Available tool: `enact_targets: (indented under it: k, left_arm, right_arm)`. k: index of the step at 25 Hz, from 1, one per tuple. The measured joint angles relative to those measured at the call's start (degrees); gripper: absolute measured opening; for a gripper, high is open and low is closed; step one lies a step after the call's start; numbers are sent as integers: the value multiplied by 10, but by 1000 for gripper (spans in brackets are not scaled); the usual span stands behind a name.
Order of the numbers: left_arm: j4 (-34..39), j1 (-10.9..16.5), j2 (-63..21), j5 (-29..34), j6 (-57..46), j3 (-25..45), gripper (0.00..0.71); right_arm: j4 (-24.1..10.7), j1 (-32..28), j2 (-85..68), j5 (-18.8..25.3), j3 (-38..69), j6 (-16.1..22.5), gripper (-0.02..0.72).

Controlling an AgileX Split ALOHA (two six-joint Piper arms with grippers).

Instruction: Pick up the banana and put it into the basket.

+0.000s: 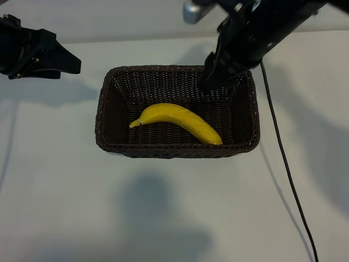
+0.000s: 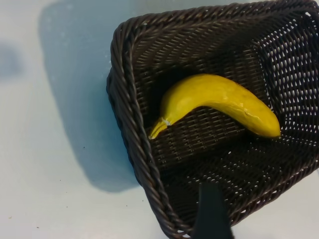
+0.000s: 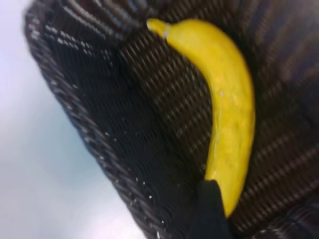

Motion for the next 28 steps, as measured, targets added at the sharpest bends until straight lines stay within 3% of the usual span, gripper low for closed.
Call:
enact_targets:
  k: [5, 9, 17, 22, 28]
  left_arm:
    - [0, 0, 0, 0, -1, 0, 546]
    - [0, 0, 0, 0, -1, 0, 546]
    - [0, 0, 0, 1, 0, 0, 546]
    - [0, 0, 0, 1, 0, 0, 546]
    - [0, 0, 0, 1, 0, 0, 546]
  right_arm:
    - [-1, -18, -74, 8, 0, -20, 535]
    - [7, -78, -100, 29, 0, -22, 535]
    - [106, -188, -118, 83, 0, -70, 535]
    - [127, -199, -120, 108, 0, -85, 525]
    - [126, -192, -120, 127, 1, -140, 522]
